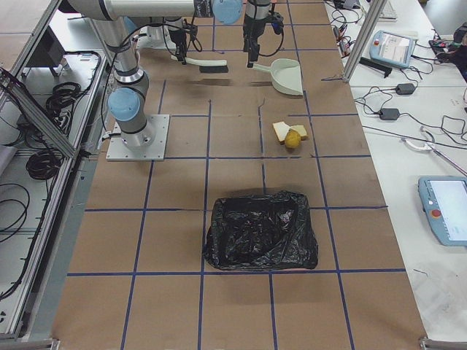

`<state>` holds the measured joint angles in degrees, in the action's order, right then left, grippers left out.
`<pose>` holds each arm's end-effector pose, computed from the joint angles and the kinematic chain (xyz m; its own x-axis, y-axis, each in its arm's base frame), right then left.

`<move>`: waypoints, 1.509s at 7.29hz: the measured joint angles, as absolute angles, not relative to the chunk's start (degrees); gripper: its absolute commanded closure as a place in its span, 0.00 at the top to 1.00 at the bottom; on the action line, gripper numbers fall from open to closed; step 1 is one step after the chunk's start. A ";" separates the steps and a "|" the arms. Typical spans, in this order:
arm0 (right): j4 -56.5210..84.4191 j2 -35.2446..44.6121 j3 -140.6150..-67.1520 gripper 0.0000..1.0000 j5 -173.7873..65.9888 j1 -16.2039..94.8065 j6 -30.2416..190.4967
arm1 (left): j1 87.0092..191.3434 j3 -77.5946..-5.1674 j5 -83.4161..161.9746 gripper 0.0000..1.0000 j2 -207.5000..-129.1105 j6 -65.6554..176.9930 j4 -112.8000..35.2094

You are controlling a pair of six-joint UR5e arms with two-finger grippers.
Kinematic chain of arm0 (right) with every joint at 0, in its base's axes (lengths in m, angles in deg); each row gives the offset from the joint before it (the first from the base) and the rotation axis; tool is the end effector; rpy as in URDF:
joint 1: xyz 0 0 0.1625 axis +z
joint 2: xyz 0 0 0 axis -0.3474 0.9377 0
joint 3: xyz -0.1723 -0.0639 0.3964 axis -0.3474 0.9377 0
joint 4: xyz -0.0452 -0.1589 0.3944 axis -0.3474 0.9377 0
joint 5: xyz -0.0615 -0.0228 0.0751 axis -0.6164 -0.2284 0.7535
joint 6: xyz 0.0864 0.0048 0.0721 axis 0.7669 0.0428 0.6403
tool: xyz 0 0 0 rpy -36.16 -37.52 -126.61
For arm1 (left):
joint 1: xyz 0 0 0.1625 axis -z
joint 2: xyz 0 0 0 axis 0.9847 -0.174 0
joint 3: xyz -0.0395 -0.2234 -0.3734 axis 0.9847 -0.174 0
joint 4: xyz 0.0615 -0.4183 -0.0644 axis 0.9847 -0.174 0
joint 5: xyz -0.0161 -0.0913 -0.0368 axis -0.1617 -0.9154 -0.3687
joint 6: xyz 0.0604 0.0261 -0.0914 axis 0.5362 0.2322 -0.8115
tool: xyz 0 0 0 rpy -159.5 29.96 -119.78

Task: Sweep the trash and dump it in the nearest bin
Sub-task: 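Lift the brush with the left gripper while the right gripper rises from the bread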

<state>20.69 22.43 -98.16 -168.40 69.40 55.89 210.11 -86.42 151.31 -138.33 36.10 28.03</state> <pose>0.1280 -0.5126 0.4790 -0.9912 -0.1320 0.0110 -0.1300 0.9855 0.1094 -0.3336 -0.1904 0.2519 -0.9938 0.1028 0.0412 0.0995 0.9922 -0.0757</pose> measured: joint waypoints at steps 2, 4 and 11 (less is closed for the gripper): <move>20.62 22.61 -98.11 1.00 -168.43 69.42 55.95 | 203.10 -82.87 152.14 0.02 -135.82 40.57 19.04; 20.46 22.54 -98.03 1.00 -168.09 69.48 55.94 | 193.19 -77.26 152.08 0.02 -135.52 45.84 11.13; 23.76 16.20 -95.49 1.00 -167.36 70.58 58.23 | 173.05 -56.04 152.70 0.00 -138.78 67.52 -5.14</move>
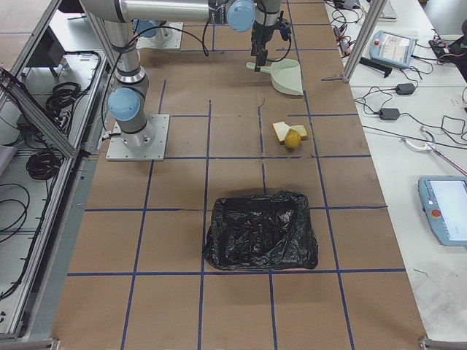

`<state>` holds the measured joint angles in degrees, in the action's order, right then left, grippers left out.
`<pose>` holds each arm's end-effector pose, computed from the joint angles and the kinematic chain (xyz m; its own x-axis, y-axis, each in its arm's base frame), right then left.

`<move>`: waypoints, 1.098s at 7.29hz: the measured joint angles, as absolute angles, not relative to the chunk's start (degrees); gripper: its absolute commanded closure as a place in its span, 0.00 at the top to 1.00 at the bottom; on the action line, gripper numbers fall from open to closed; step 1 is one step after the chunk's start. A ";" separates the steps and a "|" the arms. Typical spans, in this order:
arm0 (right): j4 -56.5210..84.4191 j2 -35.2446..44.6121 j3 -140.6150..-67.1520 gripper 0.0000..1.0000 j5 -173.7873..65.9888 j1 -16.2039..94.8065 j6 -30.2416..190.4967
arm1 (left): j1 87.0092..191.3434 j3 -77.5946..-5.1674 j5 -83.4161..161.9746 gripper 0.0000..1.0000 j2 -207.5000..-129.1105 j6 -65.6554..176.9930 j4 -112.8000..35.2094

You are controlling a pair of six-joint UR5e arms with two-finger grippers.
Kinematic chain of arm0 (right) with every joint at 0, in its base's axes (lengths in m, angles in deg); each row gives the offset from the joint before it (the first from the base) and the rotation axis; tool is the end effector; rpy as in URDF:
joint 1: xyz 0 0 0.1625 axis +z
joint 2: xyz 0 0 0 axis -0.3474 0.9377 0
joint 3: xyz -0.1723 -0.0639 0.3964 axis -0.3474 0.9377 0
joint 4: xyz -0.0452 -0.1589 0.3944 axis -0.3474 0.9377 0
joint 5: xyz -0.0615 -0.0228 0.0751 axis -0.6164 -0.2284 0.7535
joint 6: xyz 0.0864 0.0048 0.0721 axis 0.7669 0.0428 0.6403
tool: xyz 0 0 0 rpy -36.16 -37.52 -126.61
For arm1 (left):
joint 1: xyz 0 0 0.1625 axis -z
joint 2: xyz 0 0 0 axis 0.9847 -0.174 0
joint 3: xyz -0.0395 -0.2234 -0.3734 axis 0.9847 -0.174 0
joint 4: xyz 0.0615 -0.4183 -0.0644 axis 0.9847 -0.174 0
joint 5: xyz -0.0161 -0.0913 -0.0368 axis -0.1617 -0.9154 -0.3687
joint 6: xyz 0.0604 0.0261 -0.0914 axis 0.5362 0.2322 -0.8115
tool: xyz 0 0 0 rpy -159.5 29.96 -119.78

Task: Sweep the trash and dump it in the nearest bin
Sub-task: 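Lift the brush with the left gripper while the right gripper rises from the bread, then move the right gripper to the white dustpan handle and lower onto it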

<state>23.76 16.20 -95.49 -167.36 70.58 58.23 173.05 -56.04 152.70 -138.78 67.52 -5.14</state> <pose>0.1413 -0.5554 0.4484 -0.9939 -0.1102 -0.0033 -0.1098 0.9872 0.1157 -0.1526 -0.4244 0.4429 -0.9995 0.0025 -0.0313 0.0035 0.9995 -0.0309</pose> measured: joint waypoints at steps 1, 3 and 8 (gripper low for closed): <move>24.11 14.22 -93.63 1.00 -167.31 71.59 59.40 | 171.94 -55.27 153.46 0.00 -139.56 70.36 -5.51; 24.55 9.69 -89.21 1.00 -166.25 75.04 62.21 | 171.34 -55.41 154.05 0.00 -142.04 73.05 -5.36; 33.06 -0.98 -85.42 1.00 -162.32 83.96 73.28 | 175.65 -55.48 156.57 0.00 -146.89 73.05 -3.88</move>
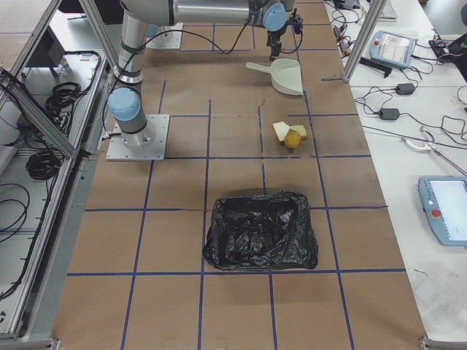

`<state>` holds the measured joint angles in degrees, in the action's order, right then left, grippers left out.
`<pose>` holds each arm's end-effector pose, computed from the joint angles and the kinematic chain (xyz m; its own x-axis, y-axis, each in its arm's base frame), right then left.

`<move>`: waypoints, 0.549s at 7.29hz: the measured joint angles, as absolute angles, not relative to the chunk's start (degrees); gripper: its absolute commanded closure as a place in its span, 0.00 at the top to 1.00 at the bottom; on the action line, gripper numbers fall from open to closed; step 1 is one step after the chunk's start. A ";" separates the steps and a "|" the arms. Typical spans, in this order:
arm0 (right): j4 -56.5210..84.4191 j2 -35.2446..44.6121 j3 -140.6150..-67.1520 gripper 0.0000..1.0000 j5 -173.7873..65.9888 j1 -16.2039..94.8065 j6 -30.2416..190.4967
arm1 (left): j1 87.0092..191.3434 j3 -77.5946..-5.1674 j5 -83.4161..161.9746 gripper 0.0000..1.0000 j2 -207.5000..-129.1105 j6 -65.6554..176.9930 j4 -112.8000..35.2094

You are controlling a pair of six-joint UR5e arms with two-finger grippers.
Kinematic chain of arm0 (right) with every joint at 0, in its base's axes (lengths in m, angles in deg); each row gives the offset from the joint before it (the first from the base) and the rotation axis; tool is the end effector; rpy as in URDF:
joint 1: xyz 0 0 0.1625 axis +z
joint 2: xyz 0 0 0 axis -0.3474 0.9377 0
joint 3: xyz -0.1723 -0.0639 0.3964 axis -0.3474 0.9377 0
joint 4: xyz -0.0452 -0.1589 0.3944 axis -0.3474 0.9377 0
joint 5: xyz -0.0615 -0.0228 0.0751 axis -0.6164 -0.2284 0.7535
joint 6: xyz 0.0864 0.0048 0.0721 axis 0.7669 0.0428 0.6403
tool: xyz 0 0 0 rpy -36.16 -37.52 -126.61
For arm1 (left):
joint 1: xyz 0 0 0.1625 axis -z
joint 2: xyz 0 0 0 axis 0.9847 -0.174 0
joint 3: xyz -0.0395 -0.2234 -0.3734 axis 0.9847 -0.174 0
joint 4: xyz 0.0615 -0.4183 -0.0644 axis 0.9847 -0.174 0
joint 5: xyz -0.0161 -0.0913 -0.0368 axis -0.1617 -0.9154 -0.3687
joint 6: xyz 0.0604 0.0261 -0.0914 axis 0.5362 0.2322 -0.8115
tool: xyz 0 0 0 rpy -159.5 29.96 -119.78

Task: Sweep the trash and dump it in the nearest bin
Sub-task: 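Move the right gripper to the white dustpan handle and lower onto it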

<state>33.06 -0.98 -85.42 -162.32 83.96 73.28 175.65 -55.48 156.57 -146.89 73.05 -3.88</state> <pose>0.3060 -0.6247 0.3634 -0.9950 -0.0747 -0.0658 -0.0804 0.9927 0.0897 -0.1681 -0.4577 0.3864 -0.9837 0.1522 -0.0960 0.1443 0.9859 0.0849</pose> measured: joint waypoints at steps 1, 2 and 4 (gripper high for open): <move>34.64 -2.55 -85.43 1.00 -162.52 85.52 75.32 | 176.42 -55.25 156.92 0.00 -147.18 72.76 -3.36; 35.69 -3.69 -85.47 1.00 -162.56 86.37 76.91 | 176.75 -55.10 157.01 0.00 -147.32 72.60 -3.02; 38.66 -5.73 -85.62 1.00 -162.55 87.42 79.65 | 176.62 -55.51 157.07 0.00 -147.33 72.14 -2.74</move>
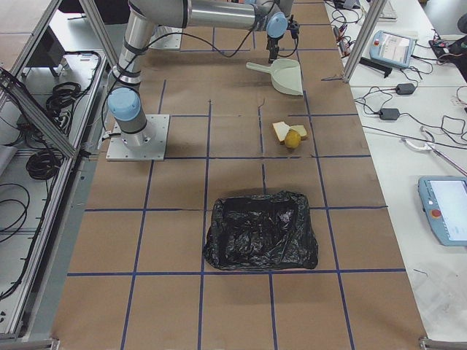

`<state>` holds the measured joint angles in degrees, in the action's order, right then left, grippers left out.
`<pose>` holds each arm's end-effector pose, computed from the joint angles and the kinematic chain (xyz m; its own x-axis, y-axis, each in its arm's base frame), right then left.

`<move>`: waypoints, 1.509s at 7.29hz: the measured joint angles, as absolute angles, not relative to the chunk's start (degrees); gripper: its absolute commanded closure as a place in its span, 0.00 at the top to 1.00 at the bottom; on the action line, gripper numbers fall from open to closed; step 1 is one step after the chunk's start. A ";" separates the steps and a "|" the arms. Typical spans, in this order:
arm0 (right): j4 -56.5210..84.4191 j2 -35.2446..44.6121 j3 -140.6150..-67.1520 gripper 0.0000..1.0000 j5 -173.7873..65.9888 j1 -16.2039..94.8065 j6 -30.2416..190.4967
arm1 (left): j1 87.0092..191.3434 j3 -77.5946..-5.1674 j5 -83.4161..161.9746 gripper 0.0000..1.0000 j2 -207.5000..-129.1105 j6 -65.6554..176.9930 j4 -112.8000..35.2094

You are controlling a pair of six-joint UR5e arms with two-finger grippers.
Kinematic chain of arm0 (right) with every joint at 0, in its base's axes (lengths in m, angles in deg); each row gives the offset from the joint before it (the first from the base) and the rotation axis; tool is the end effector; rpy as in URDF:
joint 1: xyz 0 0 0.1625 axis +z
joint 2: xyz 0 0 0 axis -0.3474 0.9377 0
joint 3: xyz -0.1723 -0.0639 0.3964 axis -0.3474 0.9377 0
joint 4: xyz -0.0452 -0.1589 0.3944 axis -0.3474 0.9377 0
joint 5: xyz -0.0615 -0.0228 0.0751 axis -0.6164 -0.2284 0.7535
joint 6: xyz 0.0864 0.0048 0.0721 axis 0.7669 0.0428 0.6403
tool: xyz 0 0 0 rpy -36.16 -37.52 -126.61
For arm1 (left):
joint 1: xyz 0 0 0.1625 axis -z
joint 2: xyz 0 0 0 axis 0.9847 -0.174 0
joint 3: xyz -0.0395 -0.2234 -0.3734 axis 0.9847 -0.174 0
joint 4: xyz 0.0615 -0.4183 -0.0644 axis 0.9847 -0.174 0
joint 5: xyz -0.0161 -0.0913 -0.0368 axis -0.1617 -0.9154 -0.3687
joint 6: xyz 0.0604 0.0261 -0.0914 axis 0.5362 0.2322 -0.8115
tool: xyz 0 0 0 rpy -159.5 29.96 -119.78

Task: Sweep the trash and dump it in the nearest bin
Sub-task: 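Move the right gripper to the white dustpan handle and lower onto it, then close the right gripper on the dustpan handle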

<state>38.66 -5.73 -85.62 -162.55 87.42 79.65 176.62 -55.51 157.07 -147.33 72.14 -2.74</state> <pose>0.3505 -0.6296 0.3130 -0.9982 -0.0253 -0.0548 -0.0299 0.9960 0.0845 -0.1753 -0.4588 0.3844 -0.9825 0.1526 -0.1065 0.1454 0.9867 0.0720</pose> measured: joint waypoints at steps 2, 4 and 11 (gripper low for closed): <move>40.20 -7.60 -85.99 1.00 -162.92 89.30 81.38 | 176.51 -56.15 157.33 0.00 -147.39 71.56 -3.05; 41.03 -8.40 -87.24 1.00 -163.81 89.96 81.71 | 176.49 -56.76 157.30 0.00 -147.50 71.52 -3.43; 48.54 -9.07 -92.87 0.98 -164.03 89.96 83.49 | 175.52 -60.71 157.30 0.00 -145.24 69.33 -3.22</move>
<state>48.54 -9.07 -92.87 -164.03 89.96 83.49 175.52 -60.71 157.30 -145.24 69.33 -3.22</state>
